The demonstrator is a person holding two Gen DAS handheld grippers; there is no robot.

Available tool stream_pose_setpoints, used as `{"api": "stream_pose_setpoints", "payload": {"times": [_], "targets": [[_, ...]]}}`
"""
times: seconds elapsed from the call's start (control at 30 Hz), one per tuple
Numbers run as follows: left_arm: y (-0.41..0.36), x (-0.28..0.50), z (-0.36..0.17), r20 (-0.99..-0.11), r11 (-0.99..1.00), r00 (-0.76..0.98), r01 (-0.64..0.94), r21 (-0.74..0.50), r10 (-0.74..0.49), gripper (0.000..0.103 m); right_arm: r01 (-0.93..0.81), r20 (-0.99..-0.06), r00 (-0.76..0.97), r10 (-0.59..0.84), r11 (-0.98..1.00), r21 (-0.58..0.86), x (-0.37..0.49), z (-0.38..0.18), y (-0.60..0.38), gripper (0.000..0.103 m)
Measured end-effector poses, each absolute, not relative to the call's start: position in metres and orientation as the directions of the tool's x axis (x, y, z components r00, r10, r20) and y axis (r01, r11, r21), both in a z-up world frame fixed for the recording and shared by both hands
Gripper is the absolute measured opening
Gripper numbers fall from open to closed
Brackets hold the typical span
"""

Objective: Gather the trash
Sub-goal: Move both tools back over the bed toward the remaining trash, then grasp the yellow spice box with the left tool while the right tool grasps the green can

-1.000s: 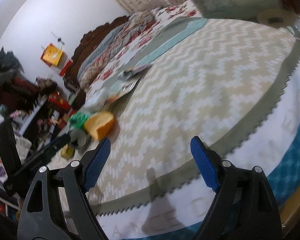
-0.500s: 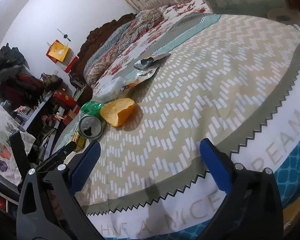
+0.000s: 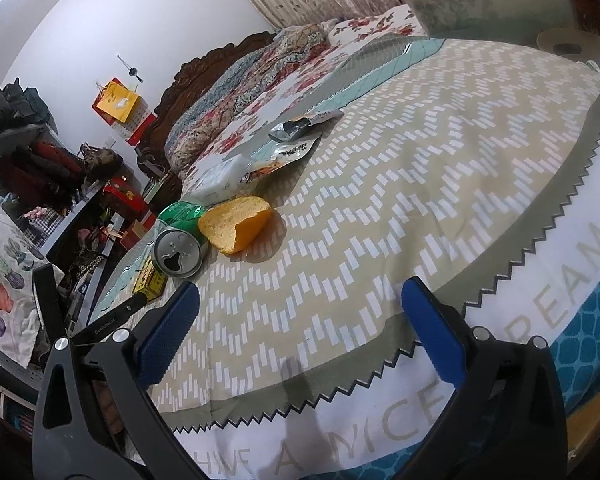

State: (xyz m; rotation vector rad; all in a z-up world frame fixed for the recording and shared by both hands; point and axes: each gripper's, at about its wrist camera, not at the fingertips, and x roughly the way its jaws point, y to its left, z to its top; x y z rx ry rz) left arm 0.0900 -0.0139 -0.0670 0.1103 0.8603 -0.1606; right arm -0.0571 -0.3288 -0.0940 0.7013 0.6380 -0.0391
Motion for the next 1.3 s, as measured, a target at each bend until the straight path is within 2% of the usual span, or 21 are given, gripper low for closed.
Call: {"api": "stream_pose_setpoints", "payload": {"times": [0.23, 0.4, 0.87, 1.07, 1.13, 1.2, 1.3], "targets": [[-0.007, 0.097, -0.074, -0.794, 0.988, 0.603, 0.152, 0.025, -0.073, 0.079, 0.222, -0.560, 0.806, 0.192, 0.780, 0.586, -0.054, -0.094, -0.329, 0.100], [-0.004, 0.100, -0.076, -0.809, 0.990, 0.582, 0.144, -0.001, -0.086, 0.095, 0.217, -0.560, 0.805, 0.195, 0.783, 0.584, -0.053, -0.093, -0.329, 0.100], [-0.008, 0.102, -0.079, -0.826, 0.976, 0.557, 0.214, 0.041, -0.088, 0.096, 0.206, -0.562, 0.803, 0.200, 0.791, 0.576, -0.051, -0.092, -0.330, 0.100], [-0.002, 0.098, -0.079, -0.836, 0.941, 0.527, 0.335, 0.040, -0.152, 0.095, 0.205, -0.613, 0.774, 0.160, 0.852, 0.481, -0.046, -0.089, -0.318, 0.100], [0.007, 0.098, -0.074, -0.842, 0.949, 0.512, 0.317, -0.002, -0.173, 0.094, 0.204, -0.632, 0.761, 0.151, 0.868, 0.452, -0.043, -0.087, -0.312, 0.095], [0.014, 0.097, -0.061, -0.820, 0.948, 0.526, 0.313, -0.061, -0.226, 0.094, 0.142, -0.617, 0.760, 0.204, 0.874, 0.464, -0.037, -0.080, -0.306, 0.084], [0.011, 0.102, -0.039, -0.773, 0.945, 0.584, 0.322, -0.060, -0.248, 0.094, 0.032, -0.608, 0.761, 0.226, 0.923, 0.383, -0.018, -0.061, -0.283, 0.084]]}}
